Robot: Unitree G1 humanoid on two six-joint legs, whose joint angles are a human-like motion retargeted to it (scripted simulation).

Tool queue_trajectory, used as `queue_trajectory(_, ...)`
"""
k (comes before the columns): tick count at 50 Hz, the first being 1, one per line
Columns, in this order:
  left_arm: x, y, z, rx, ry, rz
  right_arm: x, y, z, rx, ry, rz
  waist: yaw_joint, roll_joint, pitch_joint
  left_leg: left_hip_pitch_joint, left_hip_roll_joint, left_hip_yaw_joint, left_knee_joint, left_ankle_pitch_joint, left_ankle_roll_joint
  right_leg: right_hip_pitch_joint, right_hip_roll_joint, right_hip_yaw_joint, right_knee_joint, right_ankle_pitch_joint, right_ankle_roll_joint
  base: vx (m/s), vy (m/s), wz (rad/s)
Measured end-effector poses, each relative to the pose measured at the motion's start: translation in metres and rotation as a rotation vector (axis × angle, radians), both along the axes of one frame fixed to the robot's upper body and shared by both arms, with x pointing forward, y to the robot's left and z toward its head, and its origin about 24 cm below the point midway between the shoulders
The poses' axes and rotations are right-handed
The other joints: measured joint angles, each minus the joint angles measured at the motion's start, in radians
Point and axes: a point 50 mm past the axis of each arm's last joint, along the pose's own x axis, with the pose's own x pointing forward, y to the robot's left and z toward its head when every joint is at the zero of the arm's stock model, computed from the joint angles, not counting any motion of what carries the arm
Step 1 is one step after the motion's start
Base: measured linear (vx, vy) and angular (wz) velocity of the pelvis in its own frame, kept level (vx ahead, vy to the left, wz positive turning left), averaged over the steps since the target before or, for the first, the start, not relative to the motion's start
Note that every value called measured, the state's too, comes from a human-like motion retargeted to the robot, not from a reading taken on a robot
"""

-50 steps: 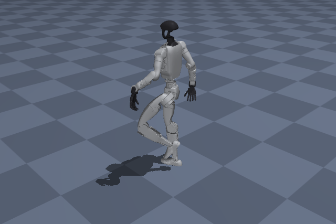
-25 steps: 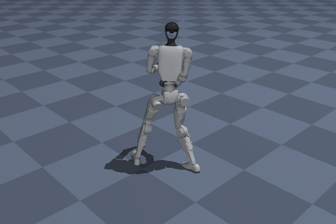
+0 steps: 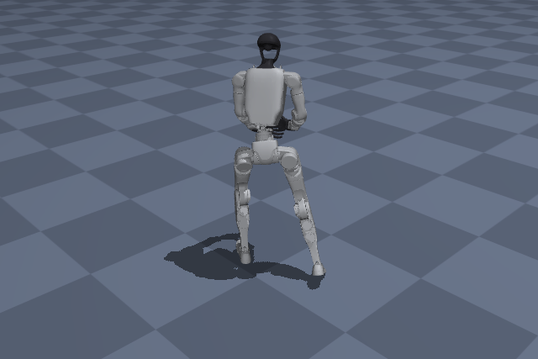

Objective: Kungfu

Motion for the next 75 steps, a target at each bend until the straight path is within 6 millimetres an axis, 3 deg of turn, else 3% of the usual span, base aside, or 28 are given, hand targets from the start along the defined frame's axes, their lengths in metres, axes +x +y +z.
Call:
queue_trajectory(3, -0.003, 0.029, -0.018, 0.163, 0.074, 0.081, 0.021, -0.001, 0.080, 0.071, -0.291, 0.088, -0.060, -0.012, -0.018, 0.132, -0.029, 0.007, -0.148, 0.046, 0.024, 0.024, -0.003, -0.071, 0.005, 0.281, 0.061, 0.29, 0.27, 0.19)
queue_trajectory(5, -0.016, 0.042, -0.038, 0.232, 0.142, 0.112, 0.027, 0.000, 0.144, 0.142, -0.497, 0.123, -0.099, -0.003, -0.028, 0.230, -0.029, 0.012, -0.268, 0.093, 0.031, 0.007, 0.001, -0.223, 0.071, 0.356, 0.062, 0.25, 0.22, -0.17)
queue_trajectory(7, -0.039, 0.046, -0.063, 0.241, 0.248, 0.095, 0.028, -0.003, 0.210, 0.196, -0.706, 0.109, -0.098, 0.030, -0.041, 0.307, 0.035, 0.023, -0.383, 0.147, 0.011, -0.049, 0.071, -0.382, 0.239, 0.218, 0.099, 0.16, -0.05, -0.97)
queue_trajectory(9, -0.069, 0.041, -0.088, 0.217, 0.377, 0.028, 0.023, -0.010, 0.276, 0.251, -0.915, 0.061, -0.079, 0.055, -0.065, 0.353, 0.100, 0.046, -0.467, 0.192, -0.015, -0.161, 0.151, -0.470, 0.490, 0.075, 0.099, 0.10, -0.14, -1.05)
queue_trajectory(12, -0.126, 0.021, -0.121, 0.127, 0.584, -0.122, 0.003, -0.036, 0.358, 0.278, -1.188, -0.048, -0.078, 0.067, -0.117, 0.413, 0.101, 0.097, -0.577, 0.237, -0.007, -0.317, 0.151, -0.572, 0.906, -0.164, 0.099, 0.23, -0.04, 0.01)
queue_trajectory(16, -0.191, 0.007, -0.143, 0.013, 0.795, -0.253, -0.025, -0.076, 0.425, 0.210, -1.441, -0.239, -0.126, 0.079, -0.154, 0.434, 0.102, 0.118, -0.649, 0.263, 0.007, -0.461, 0.153, -0.686, 1.283, -0.433, 0.099, 0.19, -0.11, 0.75)
queue_trajectory(18, -0.206, 0.007, -0.148, 0.000, 0.854, -0.252, -0.033, -0.091, 0.443, 0.159, -1.516, -0.360, -0.150, 0.091, -0.162, 0.417, 0.119, 0.120, -0.650, 0.270, -0.001, -0.531, 0.175, -0.728, 1.380, -0.501, 0.099, 0.07, -0.10, 0.64)
queue_trajectory(21, -0.212, 0.008, -0.152, 0.015, 0.886, -0.226, -0.041, -0.106, 0.454, 0.162, -1.600, -0.502, -0.163, 0.095, -0.174, 0.403, 0.134, 0.110, -0.633, 0.265, -0.006, -0.606, 0.202, -0.745, 1.427, -0.551, 0.099, 0.07, -0.13, 0.37)
queue_trajectory(24, -0.206, 0.012, -0.150, 0.021, 0.866, -0.227, -0.048, -0.118, 0.454, 0.292, -1.667, -0.629, -0.163, 0.081, -0.183, 0.409, 0.113, 0.072, -0.616, 0.247, 0.027, -0.650, 0.211, -0.719, 1.407, -0.577, 0.099, 0.08, -0.08, 0.34)
queue_trajectory(28, -0.190, 0.021, -0.147, 0.071, 0.806, -0.204, -0.057, -0.121, 0.447, 0.432, -1.745, -0.652, -0.169, 0.082, -0.189, 0.424, 0.072, 0.005, -0.601, 0.216, 0.077, -0.683, 0.203, -0.664, 1.357, -0.600, 0.099, 0.06, 0.02, 0.17)
queue_trajectory(36, -0.171, 0.022, -0.140, 0.056, 0.745, -0.147, -0.036, -0.105, 0.426, 0.437, -1.621, -0.588, -0.184, 0.101, -0.156, 0.454, 0.044, 0.002, -0.613, 0.203, 0.094, -0.703, 0.171, -0.631, 1.333, -0.661, 0.099, -0.06, 0.03, -0.18)
queue_trajectory(42, -0.142, 0.010, -0.125, -0.047, 0.661, -0.048, -0.007, -0.076, 0.384, 0.444, -1.403, -0.473, -0.212, 0.086, -0.125, 0.483, -0.002, 0.039, -0.647, 0.210, 0.093, -0.634, 0.141, -0.577, 1.240, -0.641, 0.089, -0.12, 0.03, -0.22)
queue_trajectory(47, -0.104, -0.010, -0.100, -0.110, 0.521, 0.005, 0.021, -0.037, 0.325, 0.488, -1.060, -0.299, -0.200, 0.037, -0.093, 0.464, -0.054, 0.078, -0.614, 0.211, 0.078, -0.517, 0.171, -0.472, 0.991, -0.485, 0.096, -0.15, 0.03, -0.31)
queue_trajectory(51, -0.072, -0.029, -0.072, -0.162, 0.372, 0.008, 0.040, 0.003, 0.258, 0.517, -0.684, -0.138, -0.169, -0.018, -0.039, 0.383, -0.101, 0.100, -0.488, 0.184, 0.053, -0.399, 0.219, -0.323, 0.667, -0.359, 0.050, -0.18, 0.02, -0.13)
queue_trajectory(53, -0.058, -0.041, -0.056, -0.188, 0.294, 0.001, 0.043, 0.025, 0.219, 0.543, -0.450, -0.034, -0.163, -0.041, -0.001, 0.319, -0.134, 0.101, -0.389, 0.157, 0.043, -0.322, 0.211, -0.268, 0.457, -0.252, 0.018, -0.27, -0.01, 0.33)
queue_trajectory(55, -0.047, -0.053, -0.040, -0.221, 0.219, -0.021, 0.041, 0.045, 0.181, 0.590, -0.201, 0.094, -0.164, -0.060, 0.041, 0.256, -0.184, 0.102, -0.287, 0.113, 0.052, -0.234, 0.178, -0.229, 0.227, -0.078, 0.002, -0.34, 0.08, 0.50)
queue_trajectory(57, -0.043, -0.063, -0.028, -0.275, 0.167, -0.044, 0.035, 0.062, 0.143, 0.665, 0.062, 0.204, -0.125, -0.039, 0.075, 0.180, -0.161, 0.112, -0.169, 0.050, 0.054, -0.200, 0.193, -0.212, 0.146, -0.337, -0.175, -0.28, 0.04, -0.34)
queue_trajectory(58, -0.043, -0.067, -0.025, -0.309, 0.151, -0.055, 0.031, 0.070, 0.124, 0.701, 0.199, 0.244, -0.096, -0.014, 0.082, 0.124, -0.124, 0.110, -0.087, 0.010, 0.050, -0.222, 0.208, -0.237, 0.203, -0.477, -0.325, -0.21, -0.06, -1.04)
queue_trajectory(59, -0.043, -0.068, -0.022, -0.343, 0.133, -0.060, 0.024, 0.079, 0.105, 0.730, 0.321, 0.279, -0.066, -0.005, 0.085, 0.072, -0.095, 0.123, -0.017, -0.028, 0.052, -0.271, 0.220, -0.243, 0.259, -0.528, -0.370, -0.22, -0.08, -1.44)
queue_trajectory(60, -0.042, -0.067, -0.019, -0.375, 0.113, -0.062, 0.016, 0.089, 0.089, 0.755, 0.435, 0.311, -0.037, -0.004, 0.086, 0.023, -0.069, 0.145, 0.047, -0.065, 0.058, -0.332, 0.230, -0.239, 0.314, -0.533, -0.363, -0.28, 0.02, -0.98)
queue_trajectory(62, -0.048, -0.076, -0.018, -0.428, 0.106, -0.087, 0.013, 0.086, 0.060, 0.748, 0.596, 0.285, -0.036, 0.047, 0.130, -0.041, -0.056, 0.113, 0.106, -0.078, 0.066, -0.435, 0.238, -0.252, 0.398, -0.534, -0.358, -0.25, 0.13, -0.21)
queue_trajectory(65, -0.059, -0.080, -0.031, -0.470, 0.186, -0.096, 0.008, 0.078, 0.031, 0.658, 0.698, 0.198, -0.009, 0.042, 0.131, -0.106, -0.034, 0.145, 0.166, -0.105, 0.060, -0.468, 0.248, -0.229, 0.433, -0.590, -0.405, -0.14, 0.03, -0.30)
queue_trajectory(67, -0.074, -0.081, -0.045, -0.475, 0.262, -0.107, 0.006, 0.073, 0.027, 0.636, 0.658, 0.157, -0.027, 0.092, 0.146, -0.137, -0.027, 0.088, 0.176, -0.093, 0.048, -0.493, 0.263, -0.283, 0.442, -0.590, -0.419, -0.06, -0.04, 0.38)
queue_trajectory(70, -0.090, -0.085, -0.057, -0.491, 0.334, -0.109, 0.002, 0.074, 0.025, 0.583, 0.624, 0.177, -0.023, 0.099, 0.140, -0.114, -0.032, 0.093, 0.136, -0.053, 0.016, -0.465, 0.266, -0.268, 0.402, -0.575, -0.425, -0.01, -0.01, 0.11)
queue_trajectory(73, -0.096, -0.090, -0.059, -0.506, 0.359, -0.108, 0.012, 0.072, 0.049, 0.623, 0.542, 0.190, -0.021, 0.091, 0.125, -0.040, -0.058, 0.104, 0.047, 0.023, -0.024, -0.399, 0.266, -0.242, 0.336, -0.550, -0.425, 0.06, -0.07, 0.42)
queue_trajectory(75, -0.093, -0.089, -0.058, -0.506, 0.359, -0.084, 0.023, 0.066, 0.080, 0.670, 0.425, 0.198, -0.035, 0.094, 0.117, 0.018, -0.069, 0.094, -0.017, 0.083, -0.053, -0.338, 0.265, -0.242, 0.276, -0.525, -0.425, 0.11, -0.11, 0.78)
